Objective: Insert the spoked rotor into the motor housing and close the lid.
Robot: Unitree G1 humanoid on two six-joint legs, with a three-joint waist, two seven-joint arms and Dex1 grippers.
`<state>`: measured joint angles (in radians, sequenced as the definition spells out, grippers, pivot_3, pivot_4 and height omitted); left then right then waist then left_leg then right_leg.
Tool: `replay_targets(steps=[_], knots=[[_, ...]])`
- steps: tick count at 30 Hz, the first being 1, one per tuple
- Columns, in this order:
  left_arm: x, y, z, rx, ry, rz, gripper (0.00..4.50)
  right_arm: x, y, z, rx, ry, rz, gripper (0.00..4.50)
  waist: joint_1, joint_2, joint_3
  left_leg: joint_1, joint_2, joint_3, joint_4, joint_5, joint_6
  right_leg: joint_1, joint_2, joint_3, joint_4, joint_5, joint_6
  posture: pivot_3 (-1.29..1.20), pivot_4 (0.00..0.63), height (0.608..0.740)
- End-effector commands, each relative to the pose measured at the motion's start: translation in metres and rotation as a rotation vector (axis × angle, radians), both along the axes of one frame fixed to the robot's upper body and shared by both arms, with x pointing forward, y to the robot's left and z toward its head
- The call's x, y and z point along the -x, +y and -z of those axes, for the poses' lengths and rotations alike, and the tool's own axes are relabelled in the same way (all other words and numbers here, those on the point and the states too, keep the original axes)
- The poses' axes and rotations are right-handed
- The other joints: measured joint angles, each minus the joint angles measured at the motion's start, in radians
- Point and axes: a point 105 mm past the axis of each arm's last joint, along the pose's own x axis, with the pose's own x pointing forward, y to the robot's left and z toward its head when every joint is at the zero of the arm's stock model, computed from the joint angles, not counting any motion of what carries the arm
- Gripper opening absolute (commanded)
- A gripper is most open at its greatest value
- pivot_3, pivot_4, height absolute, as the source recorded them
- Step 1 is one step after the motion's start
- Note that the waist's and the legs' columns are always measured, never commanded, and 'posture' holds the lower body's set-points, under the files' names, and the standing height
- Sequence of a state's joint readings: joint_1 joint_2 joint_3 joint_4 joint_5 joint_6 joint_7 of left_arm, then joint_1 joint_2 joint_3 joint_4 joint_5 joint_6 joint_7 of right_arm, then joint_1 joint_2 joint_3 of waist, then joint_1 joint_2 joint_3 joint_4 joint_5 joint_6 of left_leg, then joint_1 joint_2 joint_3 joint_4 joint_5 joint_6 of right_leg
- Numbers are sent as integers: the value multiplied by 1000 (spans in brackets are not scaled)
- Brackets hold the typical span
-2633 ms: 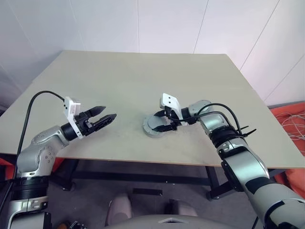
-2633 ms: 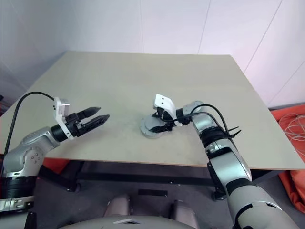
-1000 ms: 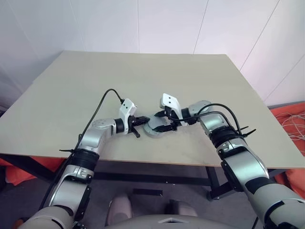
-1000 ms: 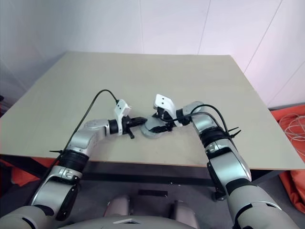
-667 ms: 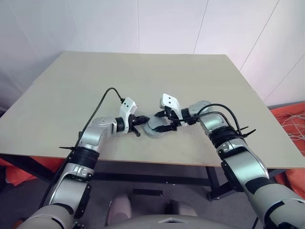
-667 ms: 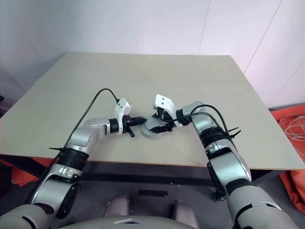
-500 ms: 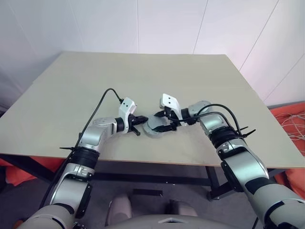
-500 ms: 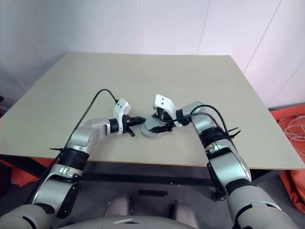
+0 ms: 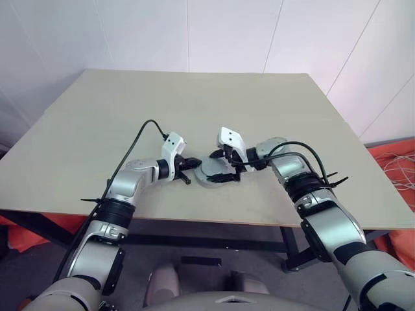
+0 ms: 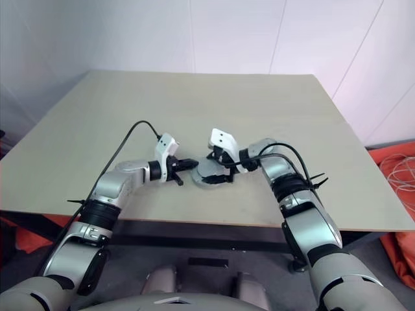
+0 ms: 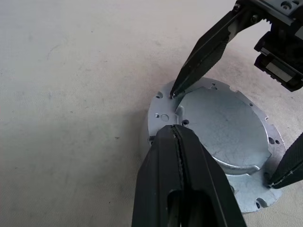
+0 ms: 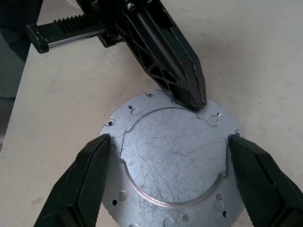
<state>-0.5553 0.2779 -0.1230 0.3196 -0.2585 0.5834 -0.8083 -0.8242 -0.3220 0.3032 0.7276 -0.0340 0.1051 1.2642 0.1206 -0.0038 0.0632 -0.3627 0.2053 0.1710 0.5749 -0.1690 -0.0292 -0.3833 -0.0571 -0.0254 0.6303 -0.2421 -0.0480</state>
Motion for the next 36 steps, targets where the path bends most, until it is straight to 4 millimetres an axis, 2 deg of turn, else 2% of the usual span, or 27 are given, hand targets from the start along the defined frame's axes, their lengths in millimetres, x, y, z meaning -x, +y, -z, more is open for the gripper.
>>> replay_targets(steps=[1, 3, 6, 11, 13, 15, 17, 20, 23, 27, 36], knots=[[4, -2, 8, -35, 31, 17, 0, 2, 3, -7, -38, 2, -4, 4477, 0, 0, 0, 0, 0, 0, 0, 0, 0, 0, 0, 0, -1, 0, 0, 0, 0, 740], [4, -3, 8, -35, 33, 22, 0, 1, 7, -22, -104, 10, 1, 4477, 0, 0, 0, -2, 0, 0, -2, 0, 0, 0, 0, -1, -3, 0, 0, 0, 0, 740], [5, -5, 7, -35, 29, 35, 0, -5, 0, -58, -261, 67, 66, 4477, 4, 1, 1, -5, 0, 0, -2, -1, 1, -2, 0, -1, -6, 1, 0, 0, 0, 740], [6, -8, 5, -36, 23, 58, 0, -16, -29, -78, -375, 137, 237, 4477, 10, 1, 1, -8, -1, 1, -2, -1, 2, -1, 0, -2, -9, 1, 0, 0, 0, 740], [8, -10, 5, -32, 21, 68, 0, -24, -51, -74, -410, 221, 379, 4477, 10, 1, 1, -8, -1, 1, -2, -2, 3, -1, -1, -2, -10, 1, 0, 0, 0, 740], [8, -12, 4, -30, 18, 72, 0, -28, -76, -60, -390, 354, 555, 4477, 10, 1, 1, -8, -1, 2, -2, -1, 2, -1, 0, -2, -10, 1, 0, 0, 0, 740], [7, -12, 3, -30, 15, 72, 0, -19, -90, -46, -324, 487, 641, 4477, 12, 1, 1, -7, -1, 3, -2, -1, 2, 0, 0, -3, -10, 1, 0, 0, 0, 740], [7, -13, 3, -32, 11, 78, 0, 2, -101, -34, -331, 748, 710, 4477, 13, 2, 1, -7, -1, 3, -2, -1, 1, 0, 0, -3, -10, 1, 0, 0, 0, 740], [7, -13, 2, -34, 8, 84, 0, 18, -102, -29, -358, 918, 735, 4477, 15, 2, 1, -6, -1, 3, -3, -1, 1, 0, 0, -3, -10, 1, 0, 0, 0, 740], [8, -13, 1, -37, 6, 89, 0, 30, -90, -26, -408, 1065, 737, 4477, 16, 3, 0, -6, -1, 3, -3, 0, 1, -1, 0, -2, -10, 1, 0, 0, 0, 740], [9, -12, 1, -42, 5, 88, 0, 25, -60, -11, -473, 1184, 797, 4477, 29, 4, 0, -6, -1, 3, -4, 0, -1, -2, 0, -2, -9, 1, 0, 0, 0, 740]])
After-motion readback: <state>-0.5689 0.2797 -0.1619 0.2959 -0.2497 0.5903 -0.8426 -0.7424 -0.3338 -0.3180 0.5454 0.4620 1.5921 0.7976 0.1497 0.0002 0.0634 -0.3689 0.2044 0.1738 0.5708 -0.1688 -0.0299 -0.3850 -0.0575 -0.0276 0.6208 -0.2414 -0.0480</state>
